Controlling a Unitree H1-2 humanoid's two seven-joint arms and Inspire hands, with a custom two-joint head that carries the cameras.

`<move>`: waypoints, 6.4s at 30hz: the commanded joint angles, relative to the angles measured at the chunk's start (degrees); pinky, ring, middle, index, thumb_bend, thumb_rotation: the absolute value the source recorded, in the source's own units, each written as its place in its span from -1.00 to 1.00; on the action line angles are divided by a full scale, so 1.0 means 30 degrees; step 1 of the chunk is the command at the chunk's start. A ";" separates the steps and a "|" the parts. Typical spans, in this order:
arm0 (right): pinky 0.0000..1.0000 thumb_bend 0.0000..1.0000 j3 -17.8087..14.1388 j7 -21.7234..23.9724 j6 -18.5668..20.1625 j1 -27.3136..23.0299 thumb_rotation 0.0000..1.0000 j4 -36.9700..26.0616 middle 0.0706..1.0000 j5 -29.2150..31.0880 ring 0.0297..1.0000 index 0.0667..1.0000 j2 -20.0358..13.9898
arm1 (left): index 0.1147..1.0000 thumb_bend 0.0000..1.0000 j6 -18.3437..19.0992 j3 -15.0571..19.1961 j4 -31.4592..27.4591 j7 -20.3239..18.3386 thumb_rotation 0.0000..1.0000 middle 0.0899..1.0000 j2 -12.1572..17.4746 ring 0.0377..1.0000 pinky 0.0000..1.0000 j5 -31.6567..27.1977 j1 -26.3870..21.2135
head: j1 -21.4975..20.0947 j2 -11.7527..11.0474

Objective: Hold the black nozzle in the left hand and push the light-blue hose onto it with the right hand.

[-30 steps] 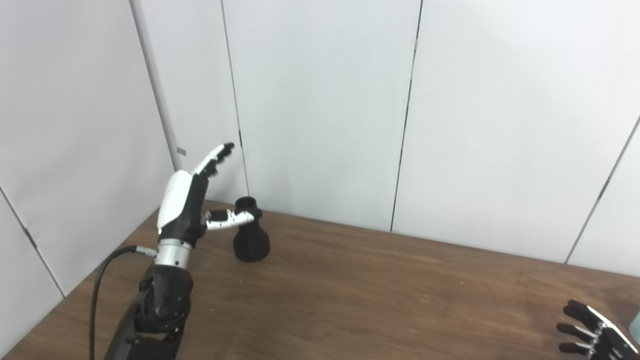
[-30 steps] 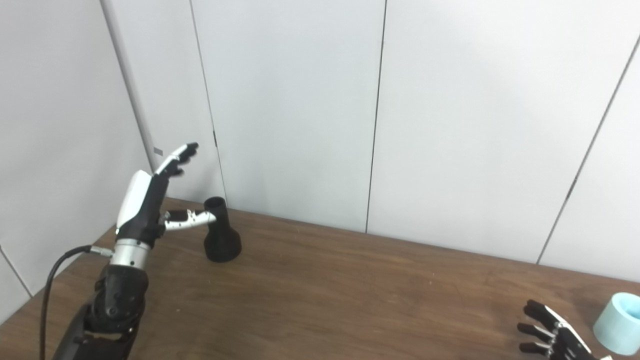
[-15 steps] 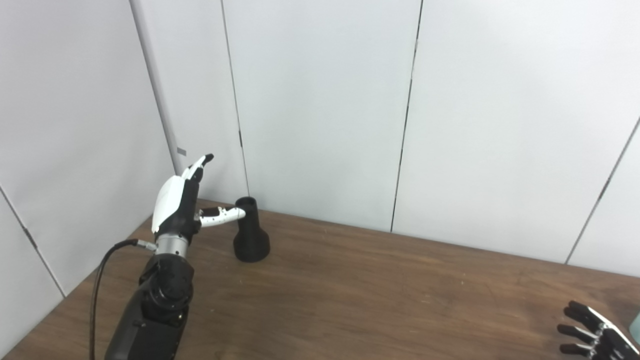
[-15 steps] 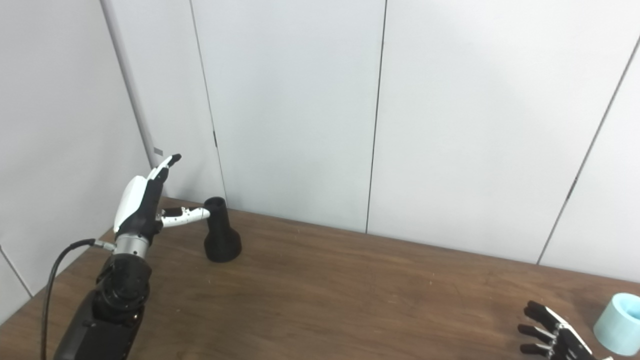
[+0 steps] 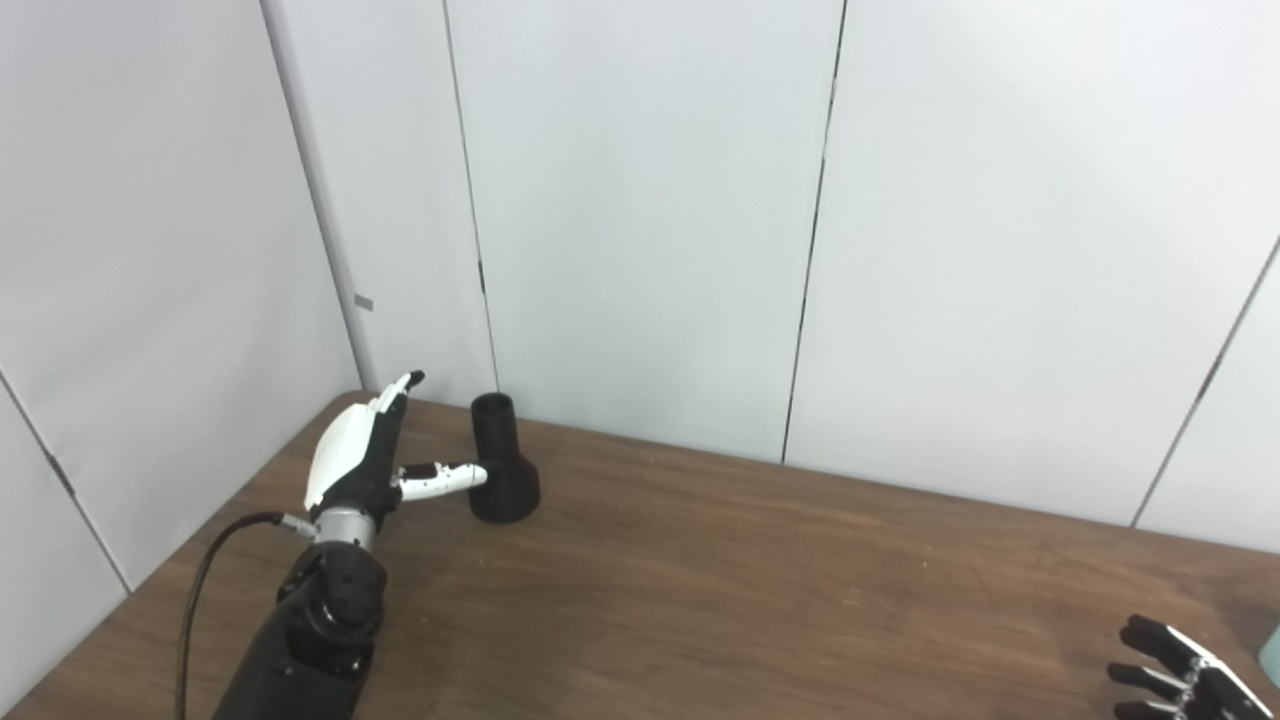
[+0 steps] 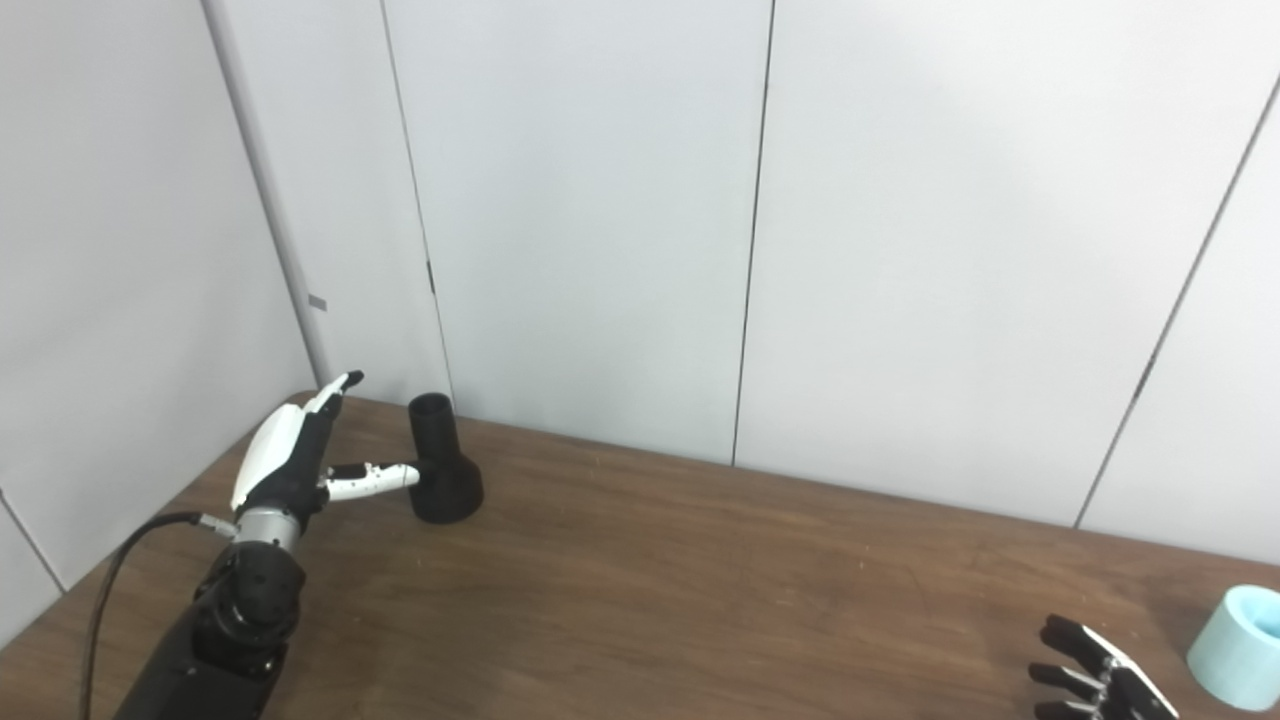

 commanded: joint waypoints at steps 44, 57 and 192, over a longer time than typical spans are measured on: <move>0.22 0.48 -0.0387 0.0727 0.0394 0.0669 -0.59 -0.1796 0.62 0.0160 0.45 0.59 -0.0901 | 0.63 0.99 0.1707 -0.3375 0.3749 -0.0540 -0.38 0.58 0.1074 1.00 1.00 0.1010 -0.3303 | -0.0345 0.0402; 0.21 0.49 -0.0526 0.0778 0.0316 0.0868 -0.57 -0.1911 0.61 0.0003 0.44 0.58 -0.0936 | 0.59 1.00 0.1023 -0.3976 0.4146 -0.0765 -0.37 0.59 0.0960 0.97 1.00 0.0727 -0.3838 | -0.0497 0.0661; 0.56 0.61 0.1547 0.6147 1.2367 -1.1424 -0.62 0.1740 1.00 -0.9631 0.94 0.90 -0.9319 | -0.13 0.05 -0.9595 -1.4320 0.8658 -0.3919 -1.00 -0.17 -0.2926 0.20 1.00 0.2125 -0.2208 | -1.3589 0.0328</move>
